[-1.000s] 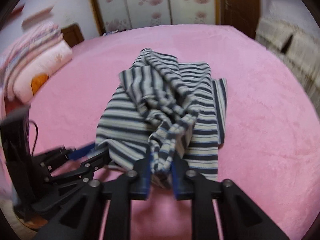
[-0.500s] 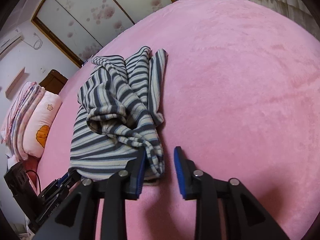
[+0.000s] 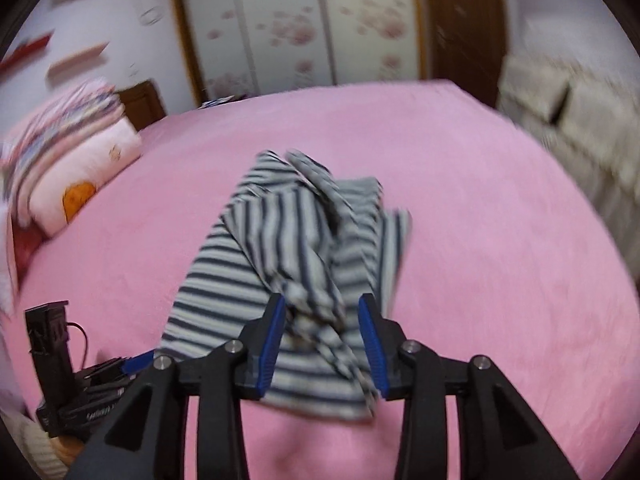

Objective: Fold small clothes

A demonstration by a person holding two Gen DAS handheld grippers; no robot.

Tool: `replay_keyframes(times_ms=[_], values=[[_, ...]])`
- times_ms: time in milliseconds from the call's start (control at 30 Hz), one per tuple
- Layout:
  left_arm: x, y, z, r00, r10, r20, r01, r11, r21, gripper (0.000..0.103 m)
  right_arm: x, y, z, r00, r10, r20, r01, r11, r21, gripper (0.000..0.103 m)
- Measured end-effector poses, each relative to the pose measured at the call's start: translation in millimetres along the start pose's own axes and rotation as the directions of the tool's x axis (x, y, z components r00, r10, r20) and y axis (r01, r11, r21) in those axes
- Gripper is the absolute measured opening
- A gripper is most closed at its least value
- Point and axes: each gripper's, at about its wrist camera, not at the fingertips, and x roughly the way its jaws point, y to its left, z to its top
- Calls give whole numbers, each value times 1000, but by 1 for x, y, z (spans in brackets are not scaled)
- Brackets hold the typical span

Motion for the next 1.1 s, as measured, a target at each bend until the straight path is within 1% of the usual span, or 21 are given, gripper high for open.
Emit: replay_keyframes(times_ms=[67, 133, 167, 233, 300, 367, 433, 467, 533, 567, 600, 633, 667, 700, 733, 800, 833, 867, 933, 1000, 1100], values=[[1, 1, -4, 1000, 4, 13, -4, 1000, 10, 44, 11, 20, 11, 1000, -25, 12, 26, 995, -97, 47], [1, 4, -6, 1000, -9, 15, 9, 1000, 0, 44, 26, 42, 18, 998, -55, 29, 60, 976, -208, 51], [1, 5, -6, 1000, -16, 15, 16, 1000, -8, 44, 36, 55, 20, 996, -81, 33, 87, 958, -274, 53], [0, 9, -5, 999, -36, 19, 36, 999, -22, 44, 55, 70, 23, 995, -98, 22, 100, 928, -360, 54], [0, 10, -5, 999, -43, 21, 44, 999, -28, 44, 74, 78, 29, 992, -125, -5, 112, 909, -400, 54], [0, 10, -5, 998, -50, 24, 51, 998, -31, 44, 88, 78, 35, 989, -141, -34, 115, 904, -411, 54], [-1, 13, -5, 998, -60, 26, 61, 997, -39, 44, 101, 74, 41, 983, -176, -57, 137, 900, -414, 54], [-1, 13, -5, 998, -63, 27, 64, 997, -42, 44, 108, 70, 44, 978, -189, -85, 139, 904, -405, 54], [-1, 14, -5, 997, -70, 29, 71, 996, -47, 44, 120, 59, 48, 977, -151, -149, 89, 929, -359, 53], [-1, 15, -5, 997, -72, 29, 73, 996, -49, 44, 125, 51, 51, 975, -129, -182, 65, 944, -322, 39], [-1, 15, -5, 997, -72, 29, 73, 996, -49, 44, 130, 41, 54, 969, -82, -231, 16, 962, -273, 13], [-1, 16, -6, 997, -72, 30, 73, 996, -50, 44, 134, 29, 57, 963, -34, -268, -24, 978, -209, 7], [-1, 16, -6, 997, -72, 30, 74, 996, -50, 44, 134, 18, 60, 961, -2, -275, -43, 987, -156, 7], [-1, 16, -6, 997, -72, 30, 74, 996, -50, 44, 132, 7, 63, 965, 14, -261, -47, 991, -122, 7], [-1, 16, -6, 997, -73, 30, 74, 996, -50, 44, 129, 0, 66, 970, 6, -242, -33, 994, -108, 7], [-1, 16, -6, 997, -73, 30, 75, 996, -51, 44, 121, -22, 70, 979, 0, -205, -10, 999, -46, 7], [-1, 16, -6, 997, -73, 30, 75, 996, -51, 44, 116, -37, 71, 983, -12, -181, 13, 1000, 2, 7], [-1, 16, -6, 997, -73, 30, 74, 996, -50, 44, 113, -46, 71, 985, -25, -169, 30, 999, 25, 7], [0, 16, -6, 997, -72, 29, 74, 996, -50, 44, 112, -69, 68, 986, -28, -161, 46, 993, 110, 7], [0, 16, -6, 997, -71, 29, 72, 996, -50, 44, 114, -92, 60, 983, 3, -185, 36, 977, 209, 10], [0, 15, -6, 997, -68, 27, 69, 996, -49, 44, 114, -112, 52, 982, -3, -191, 59, 955, 290, 10]])
